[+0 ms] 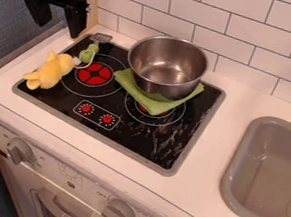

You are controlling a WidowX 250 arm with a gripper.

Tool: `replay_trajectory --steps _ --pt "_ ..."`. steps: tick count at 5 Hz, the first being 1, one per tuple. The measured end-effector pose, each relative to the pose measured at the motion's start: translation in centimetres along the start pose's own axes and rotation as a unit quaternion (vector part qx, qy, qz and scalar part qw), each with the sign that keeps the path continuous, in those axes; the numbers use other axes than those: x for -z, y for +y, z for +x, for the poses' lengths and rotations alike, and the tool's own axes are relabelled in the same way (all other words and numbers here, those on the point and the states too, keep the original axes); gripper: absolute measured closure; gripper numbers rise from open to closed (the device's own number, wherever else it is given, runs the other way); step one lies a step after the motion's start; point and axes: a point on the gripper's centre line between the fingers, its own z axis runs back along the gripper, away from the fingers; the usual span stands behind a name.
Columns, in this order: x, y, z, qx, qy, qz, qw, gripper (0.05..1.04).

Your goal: Move the green spatula to the lower side of the right burner

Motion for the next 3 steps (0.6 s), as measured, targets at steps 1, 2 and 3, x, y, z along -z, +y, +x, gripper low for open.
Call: replay_trajectory --steps 1,2,3 --pt "0.9 -0.1 -0.2 -0.001 0.014 -0.007 0.9999 0.083" --pt "1.9 0.3 1.5 -0.009 0.017 -0.021 0.9996 0.083" --pt "3.0 0.7 3.5 -0.022 0.010 -0.040 0.9989 0.084"
